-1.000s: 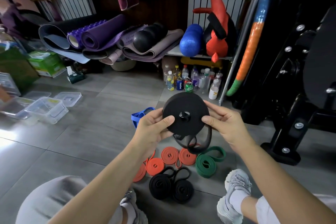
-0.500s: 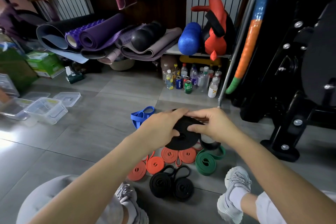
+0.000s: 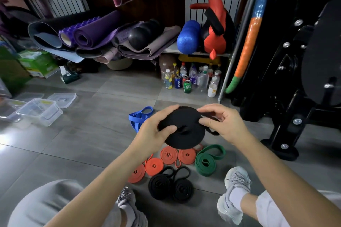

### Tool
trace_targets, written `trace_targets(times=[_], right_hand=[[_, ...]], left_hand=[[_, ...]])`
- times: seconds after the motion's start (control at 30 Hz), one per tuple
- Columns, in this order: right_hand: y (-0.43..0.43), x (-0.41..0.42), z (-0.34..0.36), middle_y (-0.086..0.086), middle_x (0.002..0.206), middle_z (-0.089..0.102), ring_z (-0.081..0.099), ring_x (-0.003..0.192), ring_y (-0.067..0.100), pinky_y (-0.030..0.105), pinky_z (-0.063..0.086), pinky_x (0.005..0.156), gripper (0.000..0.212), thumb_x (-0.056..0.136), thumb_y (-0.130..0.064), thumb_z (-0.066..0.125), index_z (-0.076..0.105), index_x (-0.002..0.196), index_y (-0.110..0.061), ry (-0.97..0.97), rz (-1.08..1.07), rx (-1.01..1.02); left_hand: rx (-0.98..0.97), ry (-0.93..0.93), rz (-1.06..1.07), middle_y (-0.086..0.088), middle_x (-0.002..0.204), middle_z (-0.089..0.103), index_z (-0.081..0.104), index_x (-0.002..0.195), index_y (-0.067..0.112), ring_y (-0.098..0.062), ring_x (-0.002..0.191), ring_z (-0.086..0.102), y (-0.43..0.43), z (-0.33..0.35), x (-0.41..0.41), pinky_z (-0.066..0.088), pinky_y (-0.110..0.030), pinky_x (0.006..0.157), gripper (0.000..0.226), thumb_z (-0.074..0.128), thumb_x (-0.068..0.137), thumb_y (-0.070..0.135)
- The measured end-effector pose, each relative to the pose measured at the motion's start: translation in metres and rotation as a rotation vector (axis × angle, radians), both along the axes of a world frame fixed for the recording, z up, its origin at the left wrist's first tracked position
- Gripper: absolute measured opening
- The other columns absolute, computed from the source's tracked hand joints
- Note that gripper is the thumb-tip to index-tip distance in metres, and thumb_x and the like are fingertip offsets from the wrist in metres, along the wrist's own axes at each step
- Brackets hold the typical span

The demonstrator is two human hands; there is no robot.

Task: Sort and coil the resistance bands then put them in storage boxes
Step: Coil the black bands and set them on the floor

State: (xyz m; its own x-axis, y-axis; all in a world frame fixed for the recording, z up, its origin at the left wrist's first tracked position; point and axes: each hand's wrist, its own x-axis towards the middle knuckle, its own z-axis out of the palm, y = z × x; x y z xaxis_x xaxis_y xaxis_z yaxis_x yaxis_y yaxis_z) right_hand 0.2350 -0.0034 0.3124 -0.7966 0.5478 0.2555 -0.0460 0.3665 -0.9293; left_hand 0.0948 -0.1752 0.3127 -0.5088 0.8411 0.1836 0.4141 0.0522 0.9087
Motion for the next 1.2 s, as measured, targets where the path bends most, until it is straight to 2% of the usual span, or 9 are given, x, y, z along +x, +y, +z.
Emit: trace_targets(times=[0.13,0.27,0.37,0.47,0.6,0.73,0.93,1.13,1.2], right_hand=[[0.0,-0.001,-0.007,-0.011,0.1,0.062,0.061,0.095,-0.002,0.007,0.042,0.086,0.046,0.074,0.0,0.074,0.064,0.098,-0.038,-0.009,-0.057,0.025],[-0.002,-0.003,-0.017,-0.021,0.104,0.063,0.057,0.096,-0.016,0.002,0.041,0.083,0.049,0.072,-0.009,0.079,0.062,0.114,-0.028,-0.093,-0.086,0.028],[-0.006,-0.004,-0.027,-0.012,0.111,0.057,0.056,0.1,-0.003,0.01,0.039,0.087,0.057,0.071,-0.018,0.08,0.06,0.124,-0.02,-0.207,-0.141,0.084],[-0.011,-0.006,-0.041,-0.006,0.116,0.049,0.051,0.102,0.007,0.019,0.037,0.087,0.059,0.072,-0.03,0.076,0.055,0.128,-0.023,-0.361,-0.25,0.196],[-0.011,-0.011,-0.061,0.0,0.116,0.057,0.055,0.107,0.017,0.028,0.043,0.089,0.051,0.073,-0.032,0.072,0.058,0.122,-0.024,-0.429,-0.374,0.154],[0.0,-0.015,-0.092,-0.003,0.111,0.059,0.057,0.105,0.023,0.034,0.038,0.089,0.052,0.071,-0.053,0.068,0.056,0.116,-0.031,-0.724,-0.414,0.367],[0.022,-0.017,-0.167,0.0,0.106,0.063,0.06,0.099,0.027,0.031,0.043,0.07,0.052,0.062,-0.053,0.071,0.056,0.104,-0.026,-0.91,-0.38,0.113],[0.032,0.012,-0.271,0.004,0.104,0.067,0.062,0.097,0.026,0.028,0.042,0.069,0.054,0.06,-0.048,0.071,0.056,0.102,-0.017,-1.228,-0.402,-0.105],[0.034,0.02,-0.301,0.002,0.104,0.067,0.062,0.098,0.025,0.029,0.044,0.074,0.058,0.057,-0.056,0.067,0.056,0.101,-0.019,-1.367,-0.402,-0.076]], left_hand=[[0.104,-0.172,0.124,0.029,0.107,0.062,0.054,0.109,0.055,0.002,0.104,0.059,0.006,-0.009,0.0,0.053,-0.02,0.08,0.065,0.059,0.085,-0.005],[0.118,-0.257,0.209,0.03,0.106,0.062,0.055,0.107,0.055,0.0,0.104,0.06,0.013,-0.02,-0.001,0.056,-0.038,0.083,0.062,0.059,0.085,-0.003],[0.099,-0.358,0.238,0.018,0.11,0.065,0.057,0.104,0.054,-0.011,0.108,0.061,0.02,-0.031,0.003,0.055,-0.046,0.085,0.061,0.059,0.086,-0.004],[0.078,-0.511,0.241,0.003,0.119,0.062,0.059,0.103,0.053,-0.021,0.107,0.062,0.029,-0.046,0.011,0.058,-0.05,0.069,0.06,0.058,0.087,-0.004],[0.034,-0.57,0.258,-0.001,0.115,0.061,0.054,0.114,0.039,-0.016,0.099,0.063,0.041,-0.069,0.021,0.059,-0.043,0.067,0.052,0.059,0.087,-0.005],[-0.064,-0.65,0.243,0.005,0.108,0.063,0.053,0.116,0.035,-0.021,0.094,0.064,0.053,-0.098,0.028,0.057,-0.053,0.07,0.049,0.055,0.089,-0.006],[-0.326,-0.714,0.207,0.014,0.099,0.059,0.047,0.122,0.032,-0.006,0.083,0.062,0.073,-0.17,0.024,0.057,-0.04,0.064,0.042,0.052,0.093,0.002],[-0.702,-0.657,0.271,0.007,0.085,0.058,0.06,0.115,0.022,-0.015,0.08,0.056,0.075,-0.271,0.009,0.047,-0.025,0.062,0.027,0.06,0.088,0.017],[-0.792,-0.615,0.275,0.006,0.081,0.058,0.063,0.115,0.007,-0.014,0.081,0.054,0.068,-0.303,0.007,0.042,-0.017,0.061,0.033,0.06,0.085,0.018]])
